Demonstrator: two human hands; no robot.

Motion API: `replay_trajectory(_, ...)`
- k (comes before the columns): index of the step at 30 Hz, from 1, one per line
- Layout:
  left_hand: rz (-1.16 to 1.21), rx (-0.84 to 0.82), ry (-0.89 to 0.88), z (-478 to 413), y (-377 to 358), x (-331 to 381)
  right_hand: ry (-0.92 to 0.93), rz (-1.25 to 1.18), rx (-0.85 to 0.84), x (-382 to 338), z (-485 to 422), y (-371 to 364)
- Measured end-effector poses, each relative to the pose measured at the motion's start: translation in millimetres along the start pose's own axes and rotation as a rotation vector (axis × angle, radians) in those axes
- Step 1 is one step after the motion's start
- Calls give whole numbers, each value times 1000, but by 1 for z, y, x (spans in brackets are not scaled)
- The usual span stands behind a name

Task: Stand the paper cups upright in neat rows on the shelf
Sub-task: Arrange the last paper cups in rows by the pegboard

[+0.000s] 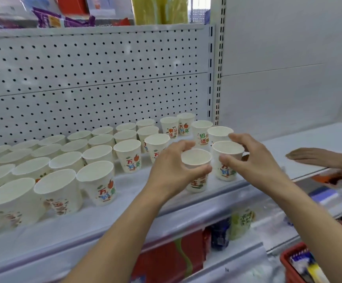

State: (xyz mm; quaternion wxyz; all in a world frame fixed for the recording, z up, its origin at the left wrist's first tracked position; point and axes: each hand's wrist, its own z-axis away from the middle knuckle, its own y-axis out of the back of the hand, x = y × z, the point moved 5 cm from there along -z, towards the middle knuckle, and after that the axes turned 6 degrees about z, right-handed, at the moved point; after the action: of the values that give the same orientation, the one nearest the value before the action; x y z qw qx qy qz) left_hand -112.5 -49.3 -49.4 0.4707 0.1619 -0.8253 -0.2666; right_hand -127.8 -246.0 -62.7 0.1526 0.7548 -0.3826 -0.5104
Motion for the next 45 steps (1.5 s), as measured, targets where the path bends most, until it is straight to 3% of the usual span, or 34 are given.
replay_trajectory(7, -403, -134, 73, 6, 65, -14, 148, 25, -131, -42, -3, -43)
replay_trajectory(22, -692, -109, 145, 6, 107, -38, 277, -7, -212, -75, -10, -73)
replay_trajectory(35, -402, -187, 212, 12, 123, -47, 221, -66, -269, -82, -10, -82)
replay_trajectory(45, -626, -144, 216, 5, 120, -43, 284, -66, -307, -78, -16, -86)
